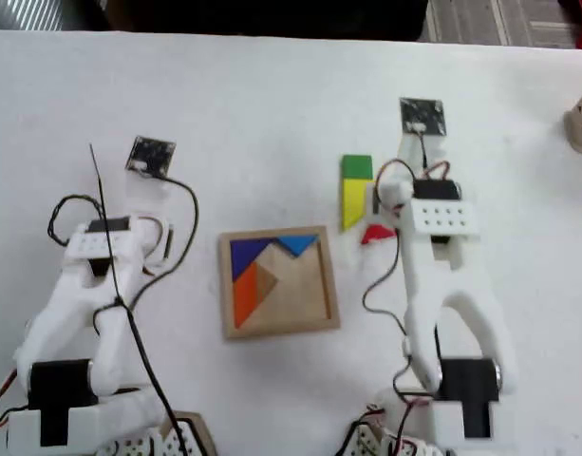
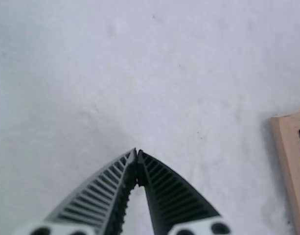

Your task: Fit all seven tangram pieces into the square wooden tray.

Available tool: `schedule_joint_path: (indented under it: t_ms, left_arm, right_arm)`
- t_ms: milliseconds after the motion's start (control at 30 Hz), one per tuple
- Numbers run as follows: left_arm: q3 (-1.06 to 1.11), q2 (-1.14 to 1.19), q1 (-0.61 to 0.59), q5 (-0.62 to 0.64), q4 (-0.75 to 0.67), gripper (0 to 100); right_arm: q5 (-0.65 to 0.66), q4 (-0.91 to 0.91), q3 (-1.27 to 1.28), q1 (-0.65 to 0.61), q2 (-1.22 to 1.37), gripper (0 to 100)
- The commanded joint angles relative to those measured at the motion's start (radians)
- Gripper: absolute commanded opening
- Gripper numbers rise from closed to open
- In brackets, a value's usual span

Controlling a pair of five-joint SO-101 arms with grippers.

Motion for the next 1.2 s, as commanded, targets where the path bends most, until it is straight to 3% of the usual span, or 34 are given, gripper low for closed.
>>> schedule_joint_path:
  t_ms: [0,433,667,900,1167]
  left_arm:
    - [-0.031,-0.004,-0.007,0.003,-0.023,3]
    - [-0.031,-0.004,-0.007,0.003,-0.025,3]
    - [-0.031,-0.004,-0.007,0.003,-0.043,3]
    - [-0.029,-0.004,-0.007,0.003,-0.043,3]
    - [-0.028,-0.004,-0.007,0.003,-0.043,3]
  right_arm:
    - [-0.008,-0.002,-0.187,-0.038,0.12,15.2]
    - [0.0,-0.168,-0.763,-0.059,0.737,15.2]
    - [0.0,0.056,-1.04,-0.085,0.92,16.3]
    - [0.002,0.286,-1.221,-0.12,1.01,28.4]
    - [0.003,0.435,-1.386,-0.116,1.015,28.5]
